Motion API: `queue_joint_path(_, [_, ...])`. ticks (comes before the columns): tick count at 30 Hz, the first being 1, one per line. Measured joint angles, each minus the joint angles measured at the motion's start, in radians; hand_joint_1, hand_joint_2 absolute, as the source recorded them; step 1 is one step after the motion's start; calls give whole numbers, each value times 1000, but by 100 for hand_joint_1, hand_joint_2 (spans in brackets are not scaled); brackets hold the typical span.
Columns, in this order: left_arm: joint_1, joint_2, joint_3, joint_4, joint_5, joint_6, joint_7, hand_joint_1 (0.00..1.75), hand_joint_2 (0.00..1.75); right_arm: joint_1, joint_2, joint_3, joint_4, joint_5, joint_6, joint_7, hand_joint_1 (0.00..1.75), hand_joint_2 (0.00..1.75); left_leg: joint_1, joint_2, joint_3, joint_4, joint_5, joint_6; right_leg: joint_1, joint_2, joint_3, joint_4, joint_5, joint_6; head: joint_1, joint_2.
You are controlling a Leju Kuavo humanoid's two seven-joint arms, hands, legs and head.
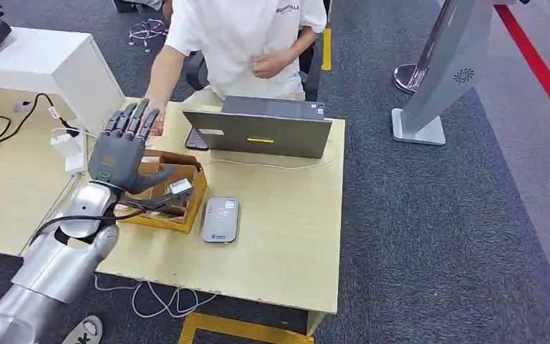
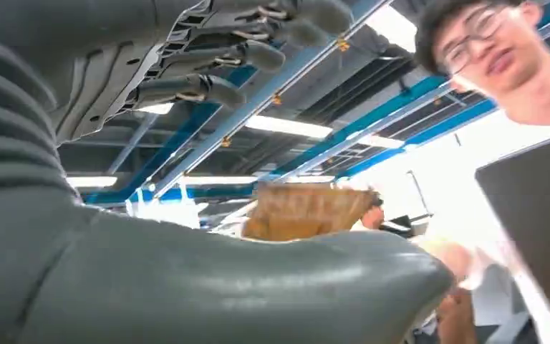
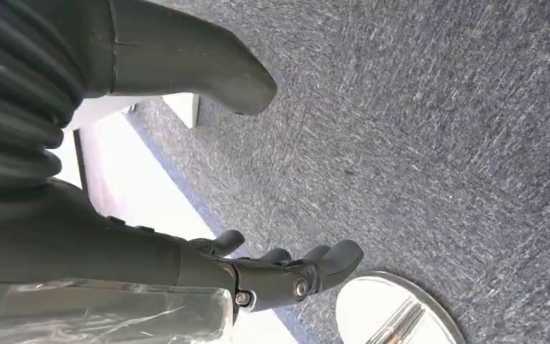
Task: Pass the card to the sensor for recognition and then transmit it.
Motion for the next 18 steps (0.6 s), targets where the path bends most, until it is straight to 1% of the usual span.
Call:
queue_joint_path(8, [-4,0,50,45,0,21,-6,0,175,0,0,4,0,62,0,0,0,175,0,0,0,0,0,0,0,0,0,0,0,0,0,0])
queue_joint_path(12, [-12,-1,72,74,3,32,-21,0,175,0,0,4,0,46,0,3,0,175,0,0,0,0,0,0,0,0,0,0,0,0,0,0])
queue_joint_path(18, [-20,-2,78,100,3,35,-22,0,175,-1,0,4,0,43,0,5,0,175,0,0,0,0,0,0,0,0,0,0,0,0,0,0])
